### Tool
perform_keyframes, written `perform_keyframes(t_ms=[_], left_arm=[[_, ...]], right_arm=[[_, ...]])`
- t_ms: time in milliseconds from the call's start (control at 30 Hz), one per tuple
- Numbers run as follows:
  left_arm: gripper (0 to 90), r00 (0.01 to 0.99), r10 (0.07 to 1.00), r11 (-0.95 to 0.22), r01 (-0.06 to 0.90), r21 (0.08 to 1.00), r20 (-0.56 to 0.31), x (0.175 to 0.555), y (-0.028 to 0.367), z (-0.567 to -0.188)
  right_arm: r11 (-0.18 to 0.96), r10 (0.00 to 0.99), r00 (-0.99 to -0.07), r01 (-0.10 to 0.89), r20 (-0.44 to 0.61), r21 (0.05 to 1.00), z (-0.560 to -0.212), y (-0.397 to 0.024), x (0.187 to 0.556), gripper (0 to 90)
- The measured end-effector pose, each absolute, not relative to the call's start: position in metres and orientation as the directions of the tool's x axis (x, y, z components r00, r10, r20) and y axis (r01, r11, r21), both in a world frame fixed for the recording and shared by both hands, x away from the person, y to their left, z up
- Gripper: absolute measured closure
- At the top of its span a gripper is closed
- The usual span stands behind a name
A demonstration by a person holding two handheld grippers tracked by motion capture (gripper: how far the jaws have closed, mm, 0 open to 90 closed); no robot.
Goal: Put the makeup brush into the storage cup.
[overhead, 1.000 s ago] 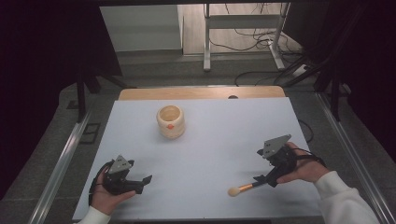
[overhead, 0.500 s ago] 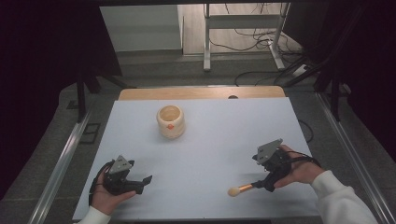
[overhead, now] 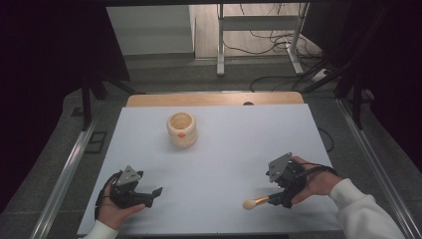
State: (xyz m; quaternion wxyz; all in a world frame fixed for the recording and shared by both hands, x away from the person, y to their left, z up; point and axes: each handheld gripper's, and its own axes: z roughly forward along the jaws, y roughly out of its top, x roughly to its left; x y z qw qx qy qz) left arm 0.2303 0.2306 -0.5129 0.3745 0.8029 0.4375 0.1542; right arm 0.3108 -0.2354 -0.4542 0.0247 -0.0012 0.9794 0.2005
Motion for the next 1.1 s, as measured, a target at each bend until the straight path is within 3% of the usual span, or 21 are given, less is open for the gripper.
perform_keyframes(t_ms=[567,1100], left_arm=[[8.4,0.571,0.817,-0.338,0.587,0.736,-0.08,0.23,0.231,-0.513],[8.4,0.571,0.817,-0.339,0.587,0.735,-0.079,0.23,0.231,-0.513]], right_arm=[[0.955,-0.081,-0.997,-0.073,0.017,0.286,-0.472,-0.223,0.305,14.3],[0.968,-0.096,-0.995,-0.095,-0.007,0.231,-0.482,-0.219,0.305,20.5]])
